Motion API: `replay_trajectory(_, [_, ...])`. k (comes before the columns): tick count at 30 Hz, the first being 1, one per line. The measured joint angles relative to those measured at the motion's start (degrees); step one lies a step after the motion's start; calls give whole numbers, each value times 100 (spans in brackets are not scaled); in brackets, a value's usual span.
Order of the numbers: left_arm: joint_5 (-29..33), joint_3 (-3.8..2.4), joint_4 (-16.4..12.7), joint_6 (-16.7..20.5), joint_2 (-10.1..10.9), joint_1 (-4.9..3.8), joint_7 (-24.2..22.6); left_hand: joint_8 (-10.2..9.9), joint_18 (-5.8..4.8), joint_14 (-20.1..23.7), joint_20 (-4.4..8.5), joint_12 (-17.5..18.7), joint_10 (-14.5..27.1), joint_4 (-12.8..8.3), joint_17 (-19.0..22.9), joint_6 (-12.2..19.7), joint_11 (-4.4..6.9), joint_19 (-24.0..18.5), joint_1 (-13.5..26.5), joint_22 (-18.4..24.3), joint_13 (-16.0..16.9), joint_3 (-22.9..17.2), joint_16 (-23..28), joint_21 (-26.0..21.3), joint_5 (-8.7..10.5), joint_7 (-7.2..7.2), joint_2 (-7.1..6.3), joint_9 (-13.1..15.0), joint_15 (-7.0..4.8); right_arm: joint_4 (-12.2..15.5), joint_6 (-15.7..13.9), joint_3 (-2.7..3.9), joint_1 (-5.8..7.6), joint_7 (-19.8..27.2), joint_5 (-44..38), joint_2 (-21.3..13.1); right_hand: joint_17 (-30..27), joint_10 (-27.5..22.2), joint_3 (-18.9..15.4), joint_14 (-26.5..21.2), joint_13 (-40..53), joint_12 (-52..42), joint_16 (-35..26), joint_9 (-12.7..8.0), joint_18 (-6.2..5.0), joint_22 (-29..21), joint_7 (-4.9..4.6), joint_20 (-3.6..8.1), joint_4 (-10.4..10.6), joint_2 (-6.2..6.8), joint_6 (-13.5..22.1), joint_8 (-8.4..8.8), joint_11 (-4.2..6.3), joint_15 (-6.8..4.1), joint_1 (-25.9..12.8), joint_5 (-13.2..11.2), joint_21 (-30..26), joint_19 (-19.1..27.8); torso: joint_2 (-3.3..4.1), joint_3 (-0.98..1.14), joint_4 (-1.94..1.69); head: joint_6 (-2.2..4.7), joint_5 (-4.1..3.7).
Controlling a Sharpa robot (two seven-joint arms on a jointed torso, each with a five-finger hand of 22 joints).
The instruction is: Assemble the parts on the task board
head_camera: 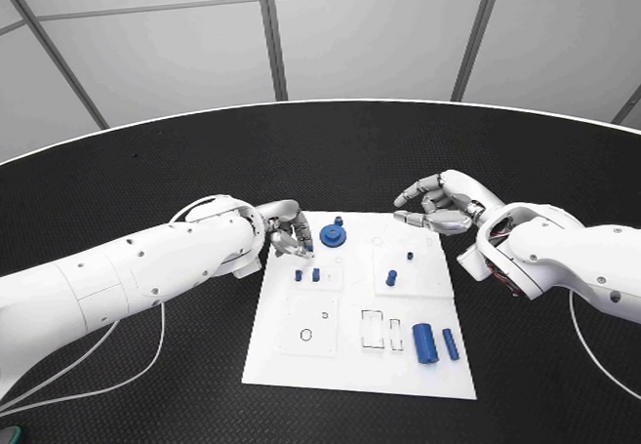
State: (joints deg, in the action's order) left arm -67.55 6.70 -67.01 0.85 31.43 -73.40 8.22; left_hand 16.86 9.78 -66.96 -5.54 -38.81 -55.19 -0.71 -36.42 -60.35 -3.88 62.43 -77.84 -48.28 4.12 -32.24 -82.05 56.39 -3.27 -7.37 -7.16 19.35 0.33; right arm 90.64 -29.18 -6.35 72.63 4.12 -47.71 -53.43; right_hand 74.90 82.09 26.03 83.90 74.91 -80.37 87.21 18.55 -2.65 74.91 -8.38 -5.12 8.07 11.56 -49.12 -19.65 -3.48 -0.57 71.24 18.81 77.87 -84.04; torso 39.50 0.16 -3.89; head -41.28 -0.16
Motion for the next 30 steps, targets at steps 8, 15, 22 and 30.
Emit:
replay_trajectory(8, [-26,0,11,4,12,0,7,-19,0,0,0,0,0,18,0,8,0,0,0,0,0,-18,0,0,0,-7,0,0,0,-11,4,0,0,5,0,11,0,0,0,0,0,0,0,0,0,0,0,0,0,0,0,0,0,0,0,0,0,0,-2,-7,-4,-5,-15])
replay_trajectory(15, [-30,0,19,-47,28,0,10,-23,0,0,0,0,0,18,0,8,0,0,-1,0,0,-18,0,0,1,-8,0,8,0,-22,12,0,0,7,0,22,0,0,0,0,0,0,0,0,0,0,0,0,0,0,0,0,0,0,0,0,0,0,-2,-11,-4,-13,-18])
replay_trajectory(22, [-60,0,104,-120,-2,0,21,-28,0,0,0,22,0,18,5,9,0,0,-18,-1,0,-18,0,0,1,-9,17,8,0,-34,15,0,0,9,0,32,0,0,0,0,0,0,0,1,0,0,0,0,0,0,0,0,0,0,0,0,0,0,-2,-11,-8,-23,-18])
replay_trajectory(30, [-209,1,202,-161,-88,2,11,-20,0,1,0,22,0,18,5,19,0,0,-25,7,5,-18,0,0,2,-18,23,8,0,-31,17,0,0,11,0,37,0,0,0,0,-1,0,0,1,0,0,0,0,0,0,0,0,0,0,0,0,0,0,2,-8,-1,-26,-6])
